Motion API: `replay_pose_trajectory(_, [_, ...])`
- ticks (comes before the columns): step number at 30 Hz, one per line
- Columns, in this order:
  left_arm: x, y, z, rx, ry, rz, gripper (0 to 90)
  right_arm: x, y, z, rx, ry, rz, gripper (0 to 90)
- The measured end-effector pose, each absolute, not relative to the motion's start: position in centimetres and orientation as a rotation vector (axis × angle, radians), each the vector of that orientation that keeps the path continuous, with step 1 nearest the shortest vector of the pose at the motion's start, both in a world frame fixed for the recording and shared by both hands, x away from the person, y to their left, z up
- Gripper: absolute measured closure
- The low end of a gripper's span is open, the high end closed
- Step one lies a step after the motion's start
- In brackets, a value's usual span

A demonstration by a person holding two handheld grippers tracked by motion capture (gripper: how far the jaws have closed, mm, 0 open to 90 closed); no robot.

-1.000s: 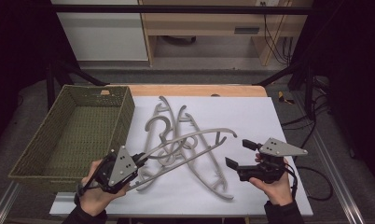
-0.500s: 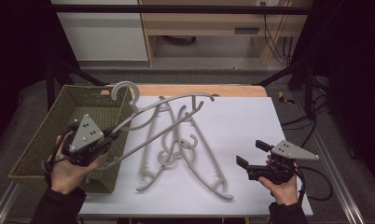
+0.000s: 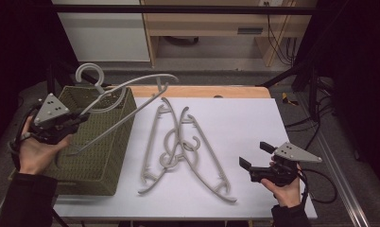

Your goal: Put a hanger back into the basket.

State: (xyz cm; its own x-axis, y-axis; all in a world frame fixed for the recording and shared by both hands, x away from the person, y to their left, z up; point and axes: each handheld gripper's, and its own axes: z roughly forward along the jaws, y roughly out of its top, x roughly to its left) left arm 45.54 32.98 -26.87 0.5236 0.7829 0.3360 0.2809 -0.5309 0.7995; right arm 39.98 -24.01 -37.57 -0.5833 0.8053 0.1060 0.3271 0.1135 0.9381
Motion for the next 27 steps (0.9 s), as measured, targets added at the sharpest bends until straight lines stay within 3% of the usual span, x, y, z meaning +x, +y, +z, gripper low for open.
replay_pose_trajectory(15, [48.0,39.2,-29.7,2.067,0.994,0.954,81.8,40.2,-23.9,-37.8,1.111,1.969,1.470,6.2])
replay_pose_trajectory(27, [47.8,43.2,-31.9,2.070,1.133,0.979,81.7,40.4,-23.8,-37.9,1.116,1.974,1.470,6.2])
